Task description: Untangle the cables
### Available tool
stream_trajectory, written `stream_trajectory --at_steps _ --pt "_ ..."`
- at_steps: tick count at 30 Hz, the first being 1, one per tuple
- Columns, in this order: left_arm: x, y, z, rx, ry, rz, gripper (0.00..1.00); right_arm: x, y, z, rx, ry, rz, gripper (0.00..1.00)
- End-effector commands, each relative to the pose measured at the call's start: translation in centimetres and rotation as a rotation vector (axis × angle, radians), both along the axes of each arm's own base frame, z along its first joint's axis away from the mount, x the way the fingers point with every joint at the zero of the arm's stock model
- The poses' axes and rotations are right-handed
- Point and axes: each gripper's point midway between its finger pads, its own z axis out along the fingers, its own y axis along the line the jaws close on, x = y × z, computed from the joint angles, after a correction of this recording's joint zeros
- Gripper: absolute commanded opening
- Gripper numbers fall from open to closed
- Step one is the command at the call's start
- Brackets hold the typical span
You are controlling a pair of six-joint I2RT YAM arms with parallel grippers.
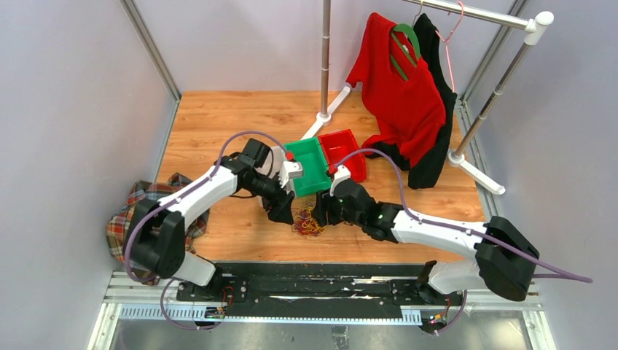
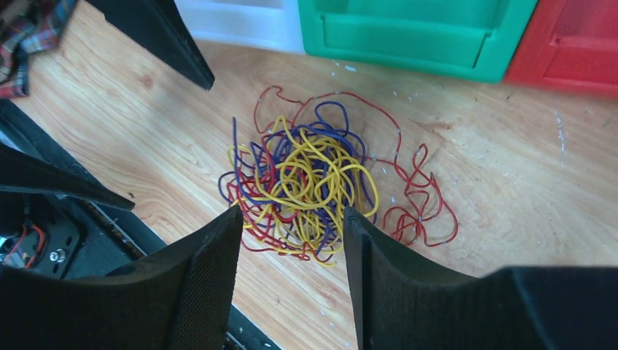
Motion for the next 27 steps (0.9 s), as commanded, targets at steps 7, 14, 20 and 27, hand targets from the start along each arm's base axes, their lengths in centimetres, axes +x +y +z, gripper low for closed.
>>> stream_trajectory --at_steps 7,14,20,27 --pt "2.5 -2.4 -0.8 -0.022 -0.013 -0.085 0.79 0.0 1.5 -4.0 0.041 0.121 -0.014 0.37" --pt "2.3 -3.1 -2.1 0.008 -0.033 -0.145 0.75 -1.6 0.2 -6.0 0.043 0.179 -0.020 0.13" --pt "1.4 -3.2 -3.3 0.033 -0.061 -0.212 0.70 -2.0 -0.1 -6.2 0.041 0.185 -0.017 0.08" --pt "1.7 -3.7 -3.8 0.048 -0.051 -0.219 0.44 -2.0 -0.1 -5.9 0.046 0.182 -0.017 0.03"
